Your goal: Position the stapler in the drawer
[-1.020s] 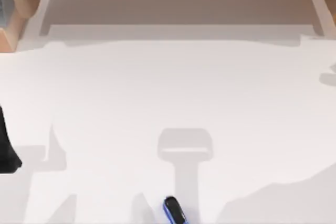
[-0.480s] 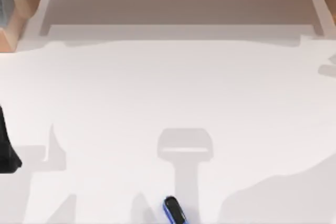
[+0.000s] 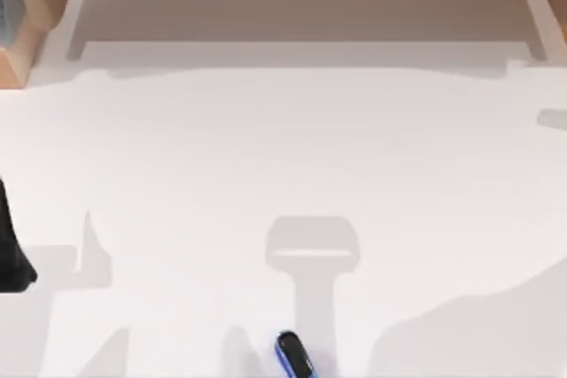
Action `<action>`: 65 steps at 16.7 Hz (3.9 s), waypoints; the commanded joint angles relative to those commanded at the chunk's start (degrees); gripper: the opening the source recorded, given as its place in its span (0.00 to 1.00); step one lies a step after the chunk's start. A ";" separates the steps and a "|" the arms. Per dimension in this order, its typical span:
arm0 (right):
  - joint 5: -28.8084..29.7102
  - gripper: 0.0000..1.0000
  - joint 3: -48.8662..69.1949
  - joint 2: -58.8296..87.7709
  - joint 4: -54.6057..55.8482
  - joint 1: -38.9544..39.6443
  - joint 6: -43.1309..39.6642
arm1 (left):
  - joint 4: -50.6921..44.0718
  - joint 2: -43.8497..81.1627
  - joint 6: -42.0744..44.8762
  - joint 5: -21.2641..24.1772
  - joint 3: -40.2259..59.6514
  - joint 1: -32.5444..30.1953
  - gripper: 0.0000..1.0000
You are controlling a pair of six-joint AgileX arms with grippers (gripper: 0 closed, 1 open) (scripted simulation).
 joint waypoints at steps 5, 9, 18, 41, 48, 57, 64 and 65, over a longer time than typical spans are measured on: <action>0.00 0.02 0.00 0.00 0.00 0.00 0.00 | 0.00 0.00 0.00 0.00 0.00 0.00 1.00; 0.00 0.00 0.00 0.00 0.00 0.00 0.00 | 0.00 0.00 0.00 0.00 0.00 0.00 1.00; -0.85 0.00 -4.28 -2.05 2.24 -1.35 0.31 | 0.00 0.00 0.00 0.00 0.00 0.00 1.00; -8.71 0.00 -29.42 -12.30 16.89 -8.76 0.34 | 0.00 0.00 0.00 0.00 0.00 0.00 1.00; -13.90 0.00 -38.56 -15.29 22.61 -13.85 0.48 | 0.00 0.00 0.00 0.00 0.00 0.00 1.00; -15.83 0.23 -41.79 -16.72 24.97 -15.81 0.41 | 0.00 0.00 0.00 0.00 0.00 0.00 1.00; -15.83 0.75 -41.79 -16.72 24.97 -15.81 0.41 | 0.00 0.00 0.00 0.00 0.00 0.00 1.00; -15.83 0.83 -41.79 -16.72 24.97 -15.81 0.41 | 0.00 0.00 0.00 0.00 0.00 0.00 1.00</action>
